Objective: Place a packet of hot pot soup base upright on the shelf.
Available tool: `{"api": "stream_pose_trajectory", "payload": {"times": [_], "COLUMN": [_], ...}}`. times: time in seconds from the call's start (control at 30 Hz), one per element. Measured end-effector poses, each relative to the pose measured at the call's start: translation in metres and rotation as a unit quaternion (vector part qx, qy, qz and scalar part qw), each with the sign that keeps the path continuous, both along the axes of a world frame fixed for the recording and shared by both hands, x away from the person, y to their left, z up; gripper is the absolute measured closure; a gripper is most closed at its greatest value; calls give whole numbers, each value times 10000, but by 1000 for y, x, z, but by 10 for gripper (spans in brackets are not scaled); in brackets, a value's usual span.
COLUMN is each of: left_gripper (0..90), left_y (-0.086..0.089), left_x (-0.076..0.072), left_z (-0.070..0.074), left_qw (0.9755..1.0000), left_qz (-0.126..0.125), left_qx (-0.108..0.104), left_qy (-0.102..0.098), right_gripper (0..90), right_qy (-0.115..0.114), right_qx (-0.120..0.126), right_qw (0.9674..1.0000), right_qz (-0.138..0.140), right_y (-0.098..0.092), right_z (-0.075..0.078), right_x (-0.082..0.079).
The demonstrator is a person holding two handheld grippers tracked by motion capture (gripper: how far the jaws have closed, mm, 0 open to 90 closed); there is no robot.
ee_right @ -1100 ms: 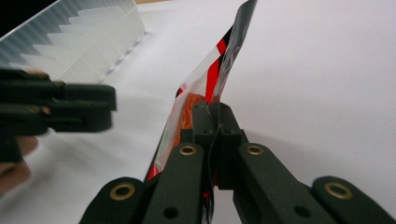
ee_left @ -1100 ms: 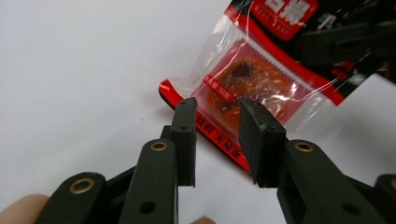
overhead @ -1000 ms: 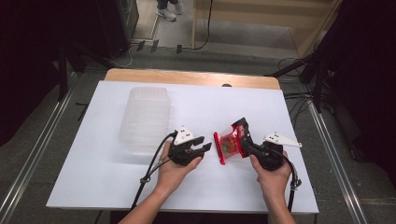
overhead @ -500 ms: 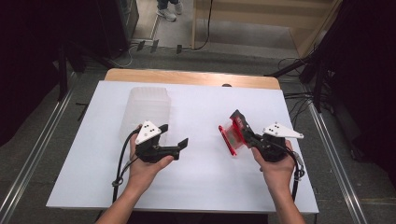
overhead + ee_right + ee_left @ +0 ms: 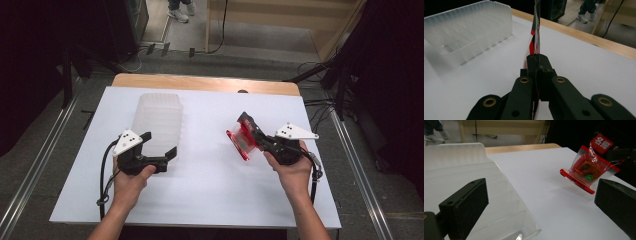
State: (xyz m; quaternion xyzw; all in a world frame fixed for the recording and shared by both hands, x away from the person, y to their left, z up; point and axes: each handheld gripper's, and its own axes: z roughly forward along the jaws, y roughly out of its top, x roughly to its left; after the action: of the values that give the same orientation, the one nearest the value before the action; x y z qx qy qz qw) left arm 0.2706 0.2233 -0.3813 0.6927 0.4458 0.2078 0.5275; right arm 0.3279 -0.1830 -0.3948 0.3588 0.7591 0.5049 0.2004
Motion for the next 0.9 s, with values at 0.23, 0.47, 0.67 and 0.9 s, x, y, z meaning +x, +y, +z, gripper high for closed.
{"api": "stream_pose_trajectory", "payload": {"times": [0.23, 0.47, 0.67, 0.9], "left_gripper": [0, 0, 0, 0], "left_y": [25, 60, 81, 94], "left_x": [-3, -8, -8, -7], "left_z": [2, 2, 1, -2], "left_qw": [9998, 9985, 9968, 9959], "left_qz": [199, 511, 772, 882], "left_qx": [19, -174, -223, -202], "left_qy": [25, -2, 34, 85], "right_gripper": [900, 900, 900, 900], "right_qy": [-91, -234, -370, -472], "right_qx": [10, 86, 71, -63], "right_qw": [9998, 9989, 9976, 9962], "right_qz": [176, 405, 575, 723], "right_y": [7, 17, 25, 38], "right_z": [2, 10, 16, 24], "right_x": [8, 20, 29, 41]}}
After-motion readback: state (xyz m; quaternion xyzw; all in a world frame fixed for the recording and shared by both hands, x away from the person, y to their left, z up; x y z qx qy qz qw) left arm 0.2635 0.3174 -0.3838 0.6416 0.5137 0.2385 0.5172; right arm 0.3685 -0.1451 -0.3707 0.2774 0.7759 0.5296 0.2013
